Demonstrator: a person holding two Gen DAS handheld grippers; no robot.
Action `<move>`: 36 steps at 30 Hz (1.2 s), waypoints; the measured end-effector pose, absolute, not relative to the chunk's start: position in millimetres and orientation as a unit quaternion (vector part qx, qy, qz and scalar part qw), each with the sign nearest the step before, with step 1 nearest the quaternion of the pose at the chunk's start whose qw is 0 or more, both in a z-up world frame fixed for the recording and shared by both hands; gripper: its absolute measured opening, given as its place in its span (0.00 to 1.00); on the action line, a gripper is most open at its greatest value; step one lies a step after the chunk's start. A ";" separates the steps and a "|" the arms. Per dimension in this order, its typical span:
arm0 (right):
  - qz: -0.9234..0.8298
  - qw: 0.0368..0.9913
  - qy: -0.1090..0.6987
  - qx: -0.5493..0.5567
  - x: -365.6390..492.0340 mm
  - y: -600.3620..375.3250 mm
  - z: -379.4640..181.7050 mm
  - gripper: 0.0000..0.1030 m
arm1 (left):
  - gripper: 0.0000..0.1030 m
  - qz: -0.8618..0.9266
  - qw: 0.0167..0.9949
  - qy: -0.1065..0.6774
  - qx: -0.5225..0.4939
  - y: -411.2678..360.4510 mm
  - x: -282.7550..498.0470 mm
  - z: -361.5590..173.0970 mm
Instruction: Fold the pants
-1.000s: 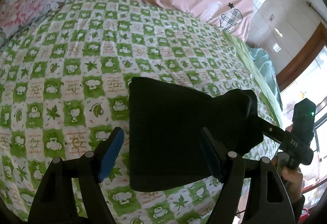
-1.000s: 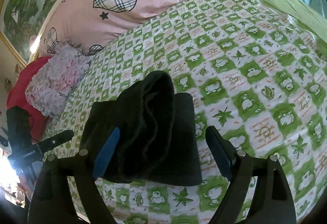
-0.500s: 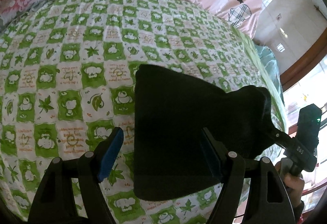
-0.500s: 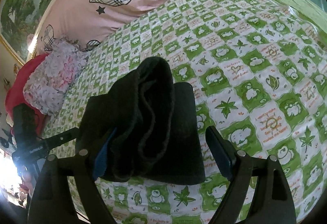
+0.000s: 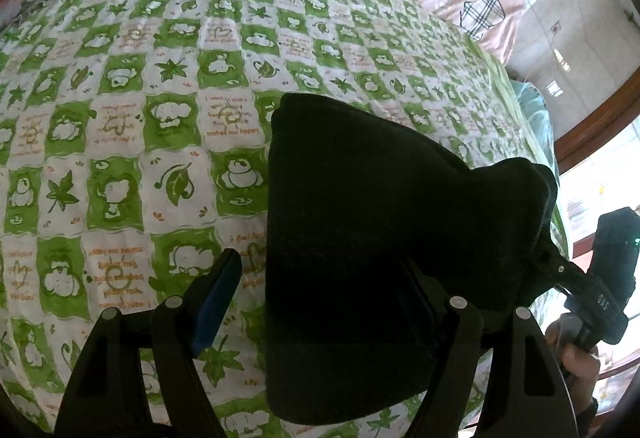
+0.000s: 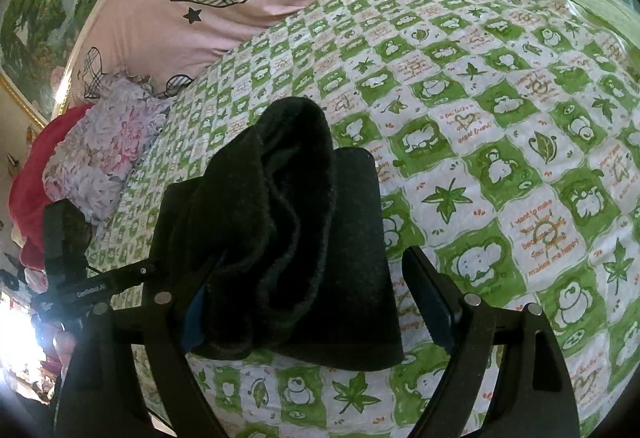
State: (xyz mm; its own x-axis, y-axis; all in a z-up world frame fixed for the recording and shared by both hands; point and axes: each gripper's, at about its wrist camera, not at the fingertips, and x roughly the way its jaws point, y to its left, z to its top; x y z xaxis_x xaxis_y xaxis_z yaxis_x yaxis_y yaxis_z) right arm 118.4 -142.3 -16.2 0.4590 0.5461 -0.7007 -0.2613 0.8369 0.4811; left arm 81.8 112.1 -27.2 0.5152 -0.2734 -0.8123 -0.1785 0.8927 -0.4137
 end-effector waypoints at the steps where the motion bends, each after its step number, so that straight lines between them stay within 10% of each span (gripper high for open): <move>1: 0.241 0.840 0.462 0.155 118.4 -142.4 -16.6 0.83 | 0.74 -0.031 0.839 0.492 -0.232 112.3 82.4 -28.4; 15: 0.270 0.829 0.458 0.170 116.7 -141.0 -25.2 0.70 | 0.40 -0.050 0.836 0.487 -0.247 111.4 85.7 -34.5; 21: 0.279 0.832 0.447 0.176 112.3 -141.1 -18.6 0.50 | 0.30 -0.044 0.841 0.476 -0.252 110.3 80.1 -24.2; 36: 0.314 0.836 0.403 0.200 105.1 -132.1 23.0 0.42 | 0.26 -0.039 0.875 0.420 -0.239 120.0 50.6 40.5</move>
